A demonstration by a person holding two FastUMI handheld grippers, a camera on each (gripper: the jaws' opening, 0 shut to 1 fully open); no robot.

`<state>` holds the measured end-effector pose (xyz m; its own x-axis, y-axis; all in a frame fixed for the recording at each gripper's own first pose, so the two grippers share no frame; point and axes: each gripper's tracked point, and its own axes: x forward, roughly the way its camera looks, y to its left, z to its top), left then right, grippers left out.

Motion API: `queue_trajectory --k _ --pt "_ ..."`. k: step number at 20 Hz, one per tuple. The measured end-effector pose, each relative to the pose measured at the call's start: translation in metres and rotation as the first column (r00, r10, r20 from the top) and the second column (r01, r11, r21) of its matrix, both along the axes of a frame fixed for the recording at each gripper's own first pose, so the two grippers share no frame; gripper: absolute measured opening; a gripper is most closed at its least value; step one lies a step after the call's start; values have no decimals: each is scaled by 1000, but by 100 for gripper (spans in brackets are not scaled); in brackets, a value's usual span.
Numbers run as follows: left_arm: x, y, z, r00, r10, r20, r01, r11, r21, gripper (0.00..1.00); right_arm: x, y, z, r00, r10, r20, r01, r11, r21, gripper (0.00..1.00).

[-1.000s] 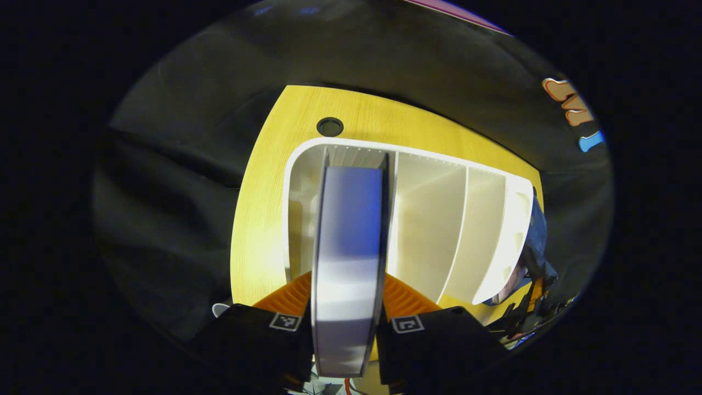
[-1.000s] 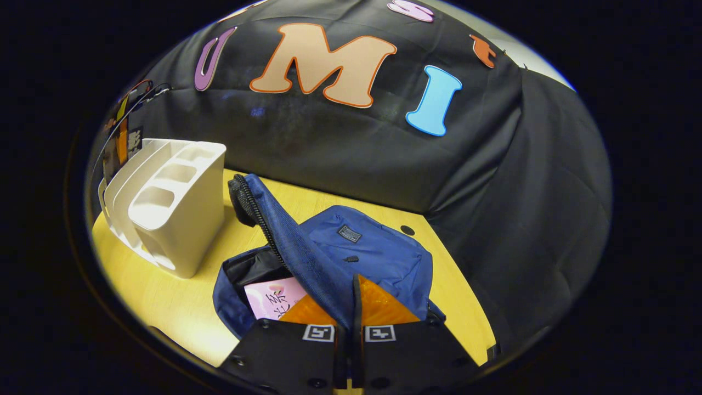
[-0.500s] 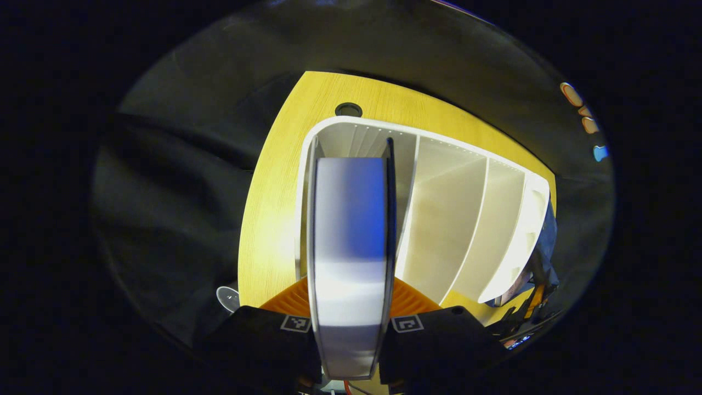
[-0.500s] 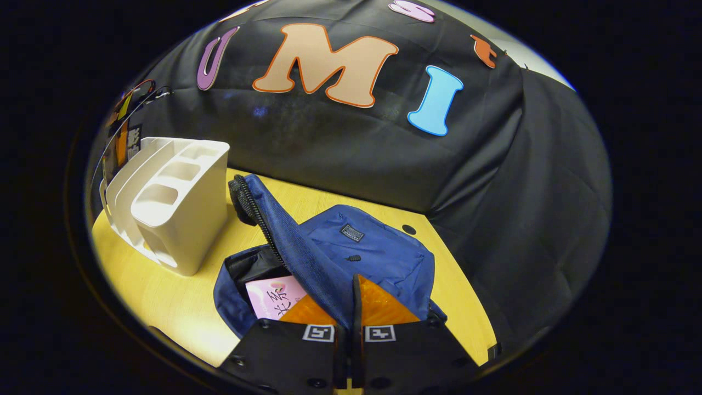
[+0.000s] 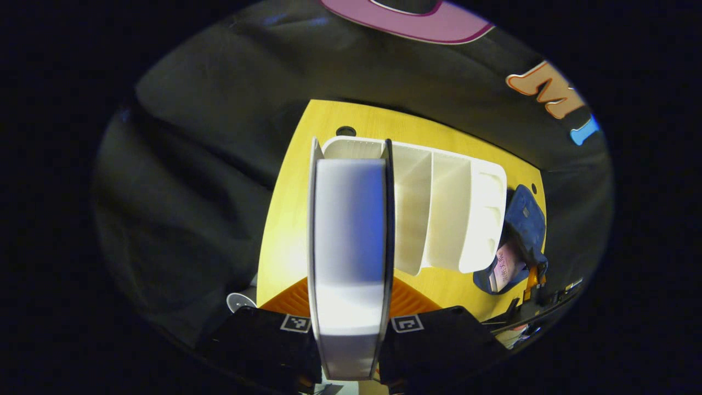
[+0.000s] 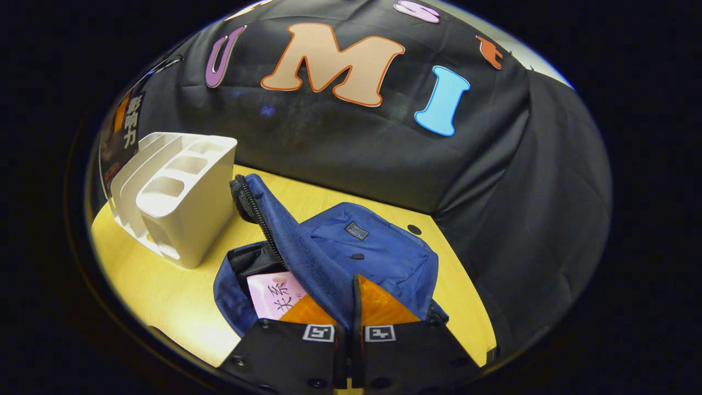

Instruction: Open the schoolbag, grab two books from the bookshelf and put them into the schoolbag.

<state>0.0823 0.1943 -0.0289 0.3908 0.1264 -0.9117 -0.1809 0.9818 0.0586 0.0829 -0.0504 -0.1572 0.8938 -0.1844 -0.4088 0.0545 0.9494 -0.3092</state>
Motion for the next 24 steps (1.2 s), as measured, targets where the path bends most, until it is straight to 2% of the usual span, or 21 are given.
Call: queue_trajectory --k 2,3,7,10,13,15,19,22,24 --pt "-19 -6 16 1000 12 20 -12 1000 6 39 0 -2 0 1000 10 -2 -10 1000 15 5" --pt "-28 -12 24 999 23 31 -23 1000 1 39 -1 -3 -1 1000 17 -3 -17 1000 23 8" --pt "-57 -42 44 995 32 94 -28 999 -46 37 -3 -4 -4 998 62 -14 -62 998 20 7" --pt "-67 -72 52 987 -10 160 21 997 -68 37 -6 -4 -2 996 85 -10 -85 996 19 5" --pt "-73 -112 50 976 -29 215 61 988 -139 37 -6 -6 -1 995 99 -10 -98 995 32 8" --pt "-77 -145 39 970 -39 239 92 972 -215 36 -7 -8 1 994 110 -8 -110 993 33 5" --pt "-79 -207 15 960 -44 276 147 919 -365 36 -8 -11 3 991 135 -3 -135 990 35 6" --pt "-72 -246 -11 947 -50 318 190 885 -425 36 -9 -12 4 990 144 -2 -144 989 46 6" --pt "-63 -277 -27 939 -33 341 206 849 -486 36 -9 -13 6 989 146 1 -146 988 54 6"
